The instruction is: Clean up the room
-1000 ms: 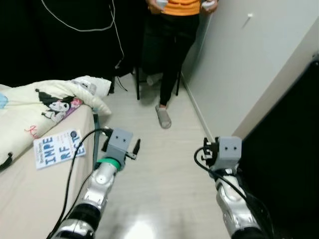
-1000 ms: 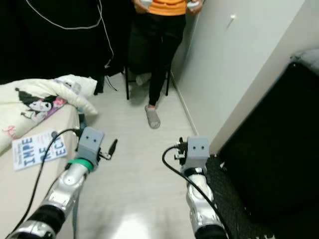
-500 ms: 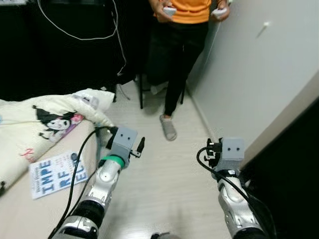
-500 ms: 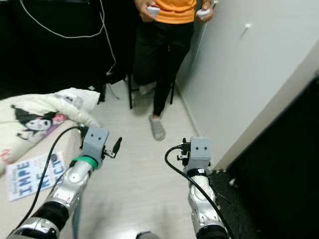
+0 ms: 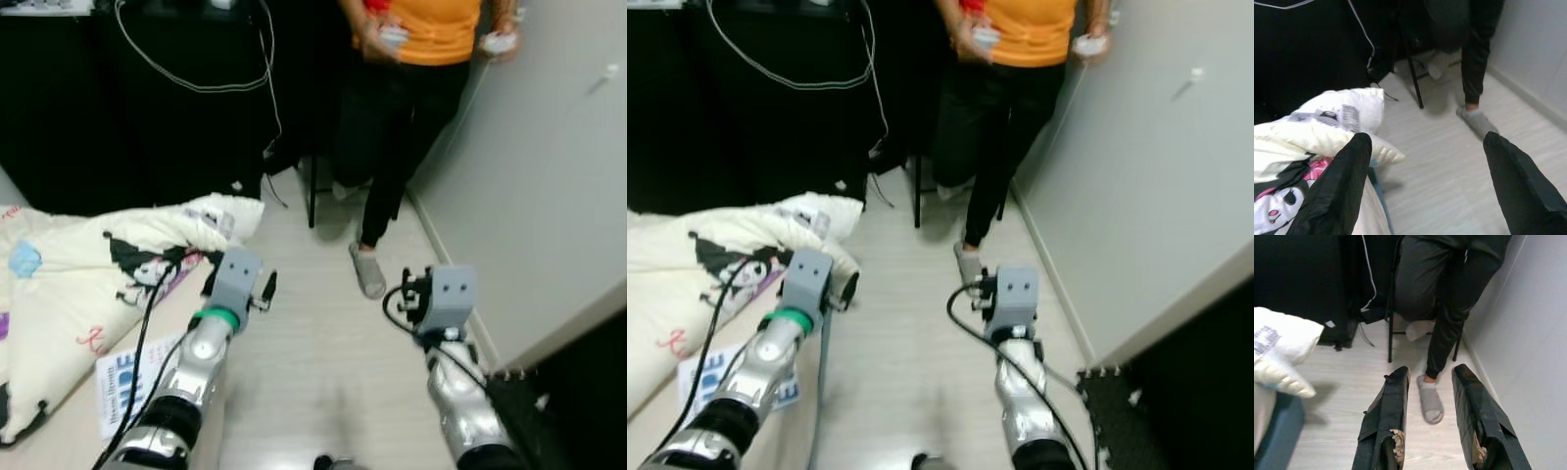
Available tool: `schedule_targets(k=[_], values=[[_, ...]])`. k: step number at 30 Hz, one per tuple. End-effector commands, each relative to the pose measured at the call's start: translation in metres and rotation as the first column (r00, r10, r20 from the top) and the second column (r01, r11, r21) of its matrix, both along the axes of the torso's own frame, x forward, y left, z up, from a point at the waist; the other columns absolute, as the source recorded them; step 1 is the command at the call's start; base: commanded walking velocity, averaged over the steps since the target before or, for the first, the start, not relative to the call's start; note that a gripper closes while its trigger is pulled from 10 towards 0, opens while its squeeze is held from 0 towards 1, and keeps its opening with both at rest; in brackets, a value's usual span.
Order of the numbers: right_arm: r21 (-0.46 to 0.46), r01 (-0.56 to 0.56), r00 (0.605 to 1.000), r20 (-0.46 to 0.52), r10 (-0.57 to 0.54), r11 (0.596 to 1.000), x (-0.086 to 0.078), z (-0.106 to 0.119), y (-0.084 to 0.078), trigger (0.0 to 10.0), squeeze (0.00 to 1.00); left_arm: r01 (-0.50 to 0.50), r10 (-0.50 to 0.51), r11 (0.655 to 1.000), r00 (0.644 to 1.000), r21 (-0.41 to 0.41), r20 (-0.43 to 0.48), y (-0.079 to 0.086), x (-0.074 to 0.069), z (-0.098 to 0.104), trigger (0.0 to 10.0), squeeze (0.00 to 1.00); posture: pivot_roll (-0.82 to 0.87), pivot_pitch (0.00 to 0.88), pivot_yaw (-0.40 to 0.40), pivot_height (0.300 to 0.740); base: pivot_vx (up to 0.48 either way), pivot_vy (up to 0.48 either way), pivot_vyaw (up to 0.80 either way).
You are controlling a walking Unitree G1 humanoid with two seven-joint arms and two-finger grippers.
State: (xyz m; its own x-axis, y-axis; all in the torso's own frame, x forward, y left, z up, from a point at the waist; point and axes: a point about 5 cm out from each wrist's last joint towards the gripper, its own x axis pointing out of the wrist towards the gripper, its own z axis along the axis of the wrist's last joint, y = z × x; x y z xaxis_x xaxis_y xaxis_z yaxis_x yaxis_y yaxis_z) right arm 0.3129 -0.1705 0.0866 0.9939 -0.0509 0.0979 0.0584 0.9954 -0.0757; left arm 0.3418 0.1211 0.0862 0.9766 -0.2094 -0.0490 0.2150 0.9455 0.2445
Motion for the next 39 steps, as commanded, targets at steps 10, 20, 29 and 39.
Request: schedule_targets(k=[10,20,29,39], values=[[-0.003,-0.006,0.998,-0.060,0.006,1.000,-0.008,-0.016,0.001,10.0,0.00,0.031,-0.040,0.998,0.986,-0.057,-0.164,-0.001,-0.020,-0.034,10.0,0.00,-0.13,0.059,-0.004,0.720,0.000,0.000,0.00],[0.007,-0.021,0.994,-0.106,0.022,1.000,-0.017,-0.029,0.001,10.0,0.00,0.135,-0.135,0.991,0.970,-0.016,-0.201,-0.009,-0.037,-0.051,10.0,0.00,-0.13,0.066,-0.004,0.720,0.000,0.000,0.00],[-0.006,-0.018,0.992,-0.125,0.017,1.000,-0.022,-0.034,0.001,10.0,0.00,0.119,-0.119,0.993,0.974,-0.008,-0.192,-0.009,-0.038,-0.052,10.0,0.00,-0.13,0.071,-0.004,0.720,0.000,0.000,0.00],[-0.009,-0.024,0.993,-0.114,0.023,1.000,-0.019,-0.032,0.002,10.0,0.00,0.122,-0.119,0.993,0.980,0.006,-0.160,-0.009,-0.036,-0.046,10.0,0.00,-0.13,0.077,-0.005,0.720,-0.233,0.000,0.00]])
